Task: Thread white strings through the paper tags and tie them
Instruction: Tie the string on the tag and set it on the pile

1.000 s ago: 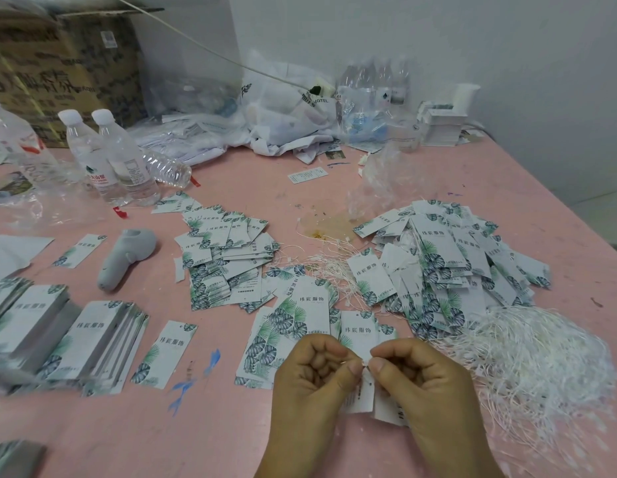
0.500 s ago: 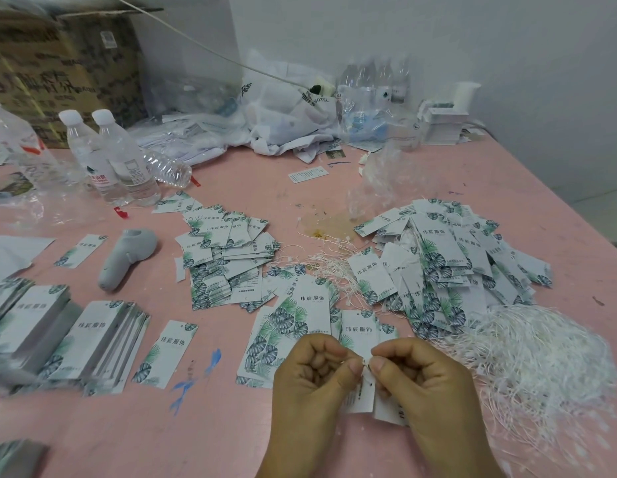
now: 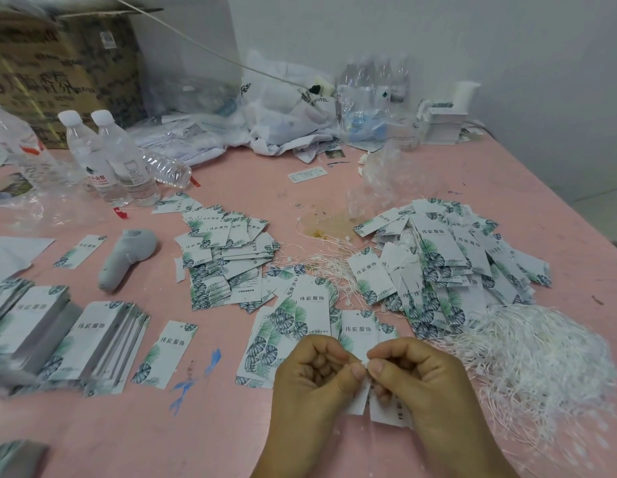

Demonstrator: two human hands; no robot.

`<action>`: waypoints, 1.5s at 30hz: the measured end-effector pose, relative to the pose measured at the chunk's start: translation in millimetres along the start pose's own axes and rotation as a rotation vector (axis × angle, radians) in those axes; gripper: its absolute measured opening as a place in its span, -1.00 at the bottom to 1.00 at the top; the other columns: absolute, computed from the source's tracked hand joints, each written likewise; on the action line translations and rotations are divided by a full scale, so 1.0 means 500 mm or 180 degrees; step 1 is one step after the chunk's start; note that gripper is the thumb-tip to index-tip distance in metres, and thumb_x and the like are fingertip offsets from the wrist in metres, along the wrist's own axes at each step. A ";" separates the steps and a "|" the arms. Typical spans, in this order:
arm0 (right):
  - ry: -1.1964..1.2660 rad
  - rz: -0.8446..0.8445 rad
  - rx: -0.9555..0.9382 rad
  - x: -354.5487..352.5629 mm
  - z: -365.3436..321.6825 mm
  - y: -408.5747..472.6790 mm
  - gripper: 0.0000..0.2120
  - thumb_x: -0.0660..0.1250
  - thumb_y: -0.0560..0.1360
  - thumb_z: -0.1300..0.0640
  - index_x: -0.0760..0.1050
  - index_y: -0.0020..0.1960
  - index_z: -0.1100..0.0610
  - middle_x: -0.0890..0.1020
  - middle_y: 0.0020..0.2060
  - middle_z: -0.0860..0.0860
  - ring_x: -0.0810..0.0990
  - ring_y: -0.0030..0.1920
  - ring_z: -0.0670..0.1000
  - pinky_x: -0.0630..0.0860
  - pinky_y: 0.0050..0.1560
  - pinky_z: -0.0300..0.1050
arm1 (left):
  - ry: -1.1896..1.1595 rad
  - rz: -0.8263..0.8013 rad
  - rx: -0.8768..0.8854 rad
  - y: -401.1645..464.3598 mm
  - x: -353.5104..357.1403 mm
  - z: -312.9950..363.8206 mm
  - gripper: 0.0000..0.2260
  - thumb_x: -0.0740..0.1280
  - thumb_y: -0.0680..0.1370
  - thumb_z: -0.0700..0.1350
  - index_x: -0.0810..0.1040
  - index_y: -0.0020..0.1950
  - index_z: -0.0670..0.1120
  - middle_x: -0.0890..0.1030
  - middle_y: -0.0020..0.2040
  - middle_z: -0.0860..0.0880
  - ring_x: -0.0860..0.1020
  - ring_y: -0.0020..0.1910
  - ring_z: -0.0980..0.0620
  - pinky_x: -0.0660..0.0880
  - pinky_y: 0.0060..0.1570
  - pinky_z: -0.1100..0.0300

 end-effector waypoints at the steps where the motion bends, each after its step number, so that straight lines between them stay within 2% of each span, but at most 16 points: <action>1: 0.0107 -0.0134 0.0113 -0.001 0.006 0.003 -0.84 0.56 0.25 0.17 0.68 -0.19 0.14 0.61 -0.47 0.14 0.54 -0.46 0.00 0.52 -0.40 -0.23 | -0.0029 -0.0063 -0.0029 0.001 0.001 -0.001 -0.74 0.64 0.24 -0.05 0.64 -0.20 -0.03 0.64 -0.29 -0.16 0.56 -0.30 -0.03 0.53 -0.27 0.19; 3: 0.0258 -0.0305 0.0279 -0.004 0.016 0.009 -0.78 0.64 0.21 0.18 0.68 -0.19 0.18 0.59 -0.47 0.14 0.53 -0.47 -0.01 0.51 -0.42 -0.22 | -0.0087 -0.0216 -0.0077 0.001 0.006 -0.003 -0.75 0.64 0.24 -0.07 0.66 -0.17 -0.04 0.64 -0.30 -0.13 0.58 -0.31 0.01 0.53 -0.27 0.22; 7: 0.0520 -0.0409 0.0380 -0.005 0.031 0.013 -0.72 0.57 0.14 0.09 0.68 -0.21 0.20 0.57 -0.48 0.12 0.53 -0.48 -0.04 0.49 -0.44 -0.24 | -0.0024 -0.0384 -0.0063 -0.001 0.013 -0.003 -0.70 0.65 0.27 0.03 0.70 -0.13 -0.07 0.64 -0.30 -0.04 0.57 -0.33 0.11 0.49 -0.29 0.31; 12: 0.0557 -0.0435 0.0270 -0.007 0.033 0.017 -0.71 0.59 0.14 0.08 0.67 -0.21 0.18 0.57 -0.48 0.10 0.50 -0.48 -0.05 0.47 -0.43 -0.24 | 0.0763 -0.0228 0.0587 -0.003 0.004 0.024 -0.91 0.54 0.38 -0.02 0.73 -0.16 0.02 0.63 -0.18 -0.09 0.54 -0.25 0.07 0.44 -0.22 0.24; 17: 0.0419 -0.0449 0.0121 -0.003 0.027 0.010 -0.69 0.59 0.20 -0.02 0.64 -0.21 0.17 0.58 -0.44 0.12 0.49 -0.44 0.00 0.47 -0.40 -0.21 | 0.1288 -0.0273 0.0948 -0.013 0.016 0.036 -0.91 0.42 0.52 0.07 0.67 -0.13 0.09 0.60 -0.17 0.06 0.55 -0.20 0.02 0.45 -0.18 0.24; 20: -0.0231 0.0025 -0.0178 -0.032 0.007 0.007 -0.78 0.47 0.30 -0.05 0.65 -0.13 0.04 0.65 -0.29 0.10 0.58 -0.31 0.01 0.53 -0.27 -0.22 | 0.0708 -0.0124 0.0560 -0.007 0.000 0.023 -0.86 0.42 0.47 0.04 0.65 -0.18 -0.01 0.61 -0.17 -0.03 0.52 -0.28 0.05 0.46 -0.23 0.22; 22: -0.0983 0.0071 -0.0344 -0.038 -0.003 0.002 -0.73 0.41 0.34 -0.07 0.60 0.04 -0.12 0.67 -0.06 -0.08 0.62 -0.10 -0.11 0.54 -0.09 -0.29 | 0.0002 -0.0061 0.0148 0.002 -0.008 0.010 -0.85 0.47 0.40 0.03 0.64 -0.24 -0.02 0.62 -0.20 -0.07 0.48 -0.37 0.07 0.45 -0.29 0.25; 26: -0.1515 -0.0972 -0.0107 0.010 0.031 -0.006 -0.37 0.42 0.29 -0.22 0.32 0.32 -0.39 0.45 0.28 -0.34 0.47 0.25 -0.29 0.46 0.10 -0.42 | -0.1375 -0.0189 -0.0404 0.007 0.003 -0.001 -0.70 0.66 0.24 0.02 0.62 -0.28 -0.09 0.59 -0.29 -0.12 0.48 -0.42 0.07 0.46 -0.40 0.28; 28: -0.1317 -0.1398 0.0038 0.031 0.047 -0.011 -0.35 0.47 0.34 -0.22 0.30 0.37 -0.35 0.48 0.31 -0.30 0.51 0.25 -0.24 0.50 0.19 -0.27 | -0.1788 -0.0325 -0.0463 0.007 0.008 0.007 -0.72 0.65 0.28 -0.02 0.61 -0.26 -0.11 0.58 -0.30 -0.11 0.51 -0.39 0.07 0.48 -0.40 0.26; 30: -0.1132 -0.1648 0.0127 0.045 0.055 -0.015 -0.36 0.49 0.40 -0.16 0.33 0.41 -0.21 0.55 0.28 -0.18 0.56 0.26 -0.13 0.47 0.27 -0.02 | -0.2307 -0.0669 -0.0434 0.010 0.021 0.022 -0.83 0.55 0.45 -0.10 0.61 -0.17 -0.15 0.60 -0.22 -0.13 0.54 -0.32 0.02 0.51 -0.32 0.23; 33: -0.0902 -0.1676 0.0309 0.063 0.068 -0.018 -0.44 0.52 0.41 -0.03 0.42 0.35 -0.19 0.61 0.22 -0.13 0.56 0.26 -0.10 0.46 0.29 0.02 | -0.3065 -0.0912 -0.0446 0.020 0.029 0.044 -0.80 0.16 0.69 -0.19 0.55 0.08 -0.25 0.57 0.01 -0.26 0.56 -0.08 -0.12 0.54 -0.05 0.10; 37: -0.1057 -0.1423 0.0411 0.066 0.085 -0.018 -0.69 0.48 0.40 0.01 0.59 0.13 -0.02 0.66 -0.04 0.17 0.61 -0.08 -0.05 0.50 0.01 0.01 | -0.3148 -0.0595 -0.0504 0.039 -0.016 0.027 -0.70 0.05 0.72 -0.13 0.53 0.17 -0.24 0.55 0.10 -0.23 0.53 0.03 -0.10 0.46 0.08 0.16; 39: -0.0897 -0.1331 0.0479 0.053 0.083 -0.015 -0.74 0.44 0.44 -0.02 0.61 0.11 0.01 0.68 -0.09 0.18 0.62 -0.14 -0.02 0.48 -0.07 -0.08 | -0.3364 -0.0564 -0.0696 0.045 -0.021 0.024 -0.79 0.21 0.68 -0.14 0.59 0.11 -0.22 0.59 0.02 -0.17 0.55 -0.05 -0.04 0.48 0.03 0.22; 41: -0.0585 -0.1271 0.0537 0.038 0.077 -0.010 -0.76 0.41 0.46 -0.04 0.61 0.08 0.02 0.70 -0.08 0.11 0.68 -0.07 0.04 0.55 -0.03 -0.09 | -0.3264 0.0049 -0.0788 0.052 -0.049 0.003 -0.90 0.51 0.47 -0.18 0.66 -0.08 -0.18 0.60 -0.14 -0.09 0.57 -0.23 0.04 0.57 -0.19 0.25; 43: 0.0011 -0.1125 0.0624 0.024 0.075 -0.002 -0.74 0.46 0.41 -0.01 0.63 0.05 0.08 0.70 -0.04 0.16 0.69 -0.02 0.14 0.57 0.00 0.01 | -0.2657 0.0720 -0.0769 0.045 -0.073 -0.023 -0.91 0.51 0.41 -0.12 0.66 -0.18 -0.12 0.57 -0.21 -0.06 0.54 -0.33 0.10 0.55 -0.35 0.31; 45: 0.0583 -0.0849 0.0644 0.011 0.076 0.012 -0.68 0.51 0.33 0.05 0.65 0.04 0.13 0.68 -0.01 0.25 0.68 -0.04 0.18 0.57 0.00 0.07 | -0.1490 0.0883 -0.0677 0.030 -0.070 -0.028 -0.89 0.39 0.47 -0.09 0.64 -0.21 -0.10 0.56 -0.27 -0.10 0.49 -0.40 0.10 0.49 -0.42 0.32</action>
Point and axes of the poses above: each hand's wrist, its own y-axis towards the middle knuckle, its own x-axis out of the palm, z = x × y, the point moved 7 cm from there along y, towards the middle knuckle
